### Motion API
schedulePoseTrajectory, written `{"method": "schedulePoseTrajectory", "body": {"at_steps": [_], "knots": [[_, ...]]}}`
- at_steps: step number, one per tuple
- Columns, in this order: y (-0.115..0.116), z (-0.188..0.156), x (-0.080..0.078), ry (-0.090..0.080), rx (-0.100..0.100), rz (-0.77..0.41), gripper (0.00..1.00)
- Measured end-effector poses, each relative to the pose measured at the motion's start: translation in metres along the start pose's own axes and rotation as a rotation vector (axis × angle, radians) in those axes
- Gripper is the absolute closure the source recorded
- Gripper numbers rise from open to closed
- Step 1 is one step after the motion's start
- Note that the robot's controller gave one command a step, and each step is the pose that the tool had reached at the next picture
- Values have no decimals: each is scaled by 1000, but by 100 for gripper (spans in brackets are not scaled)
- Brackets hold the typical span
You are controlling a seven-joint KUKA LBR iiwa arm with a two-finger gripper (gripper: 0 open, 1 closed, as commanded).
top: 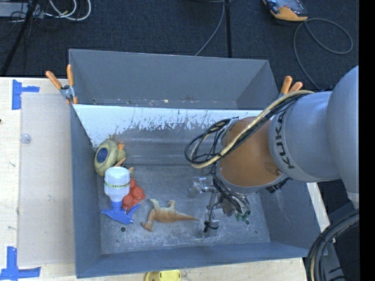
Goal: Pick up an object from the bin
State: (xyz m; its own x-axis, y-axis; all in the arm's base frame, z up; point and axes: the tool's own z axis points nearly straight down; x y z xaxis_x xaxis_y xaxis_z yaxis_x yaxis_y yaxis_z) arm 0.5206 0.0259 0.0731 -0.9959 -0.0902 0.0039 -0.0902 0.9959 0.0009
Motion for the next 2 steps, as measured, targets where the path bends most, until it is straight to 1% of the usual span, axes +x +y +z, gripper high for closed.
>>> {"method": "schedulePoseTrajectory", "body": {"at_steps": [1, 2], "knots": [[40, 1, -24, -6, 1, -65, 0], [77, -1, -9, 3, 0, -114, 100]]}}
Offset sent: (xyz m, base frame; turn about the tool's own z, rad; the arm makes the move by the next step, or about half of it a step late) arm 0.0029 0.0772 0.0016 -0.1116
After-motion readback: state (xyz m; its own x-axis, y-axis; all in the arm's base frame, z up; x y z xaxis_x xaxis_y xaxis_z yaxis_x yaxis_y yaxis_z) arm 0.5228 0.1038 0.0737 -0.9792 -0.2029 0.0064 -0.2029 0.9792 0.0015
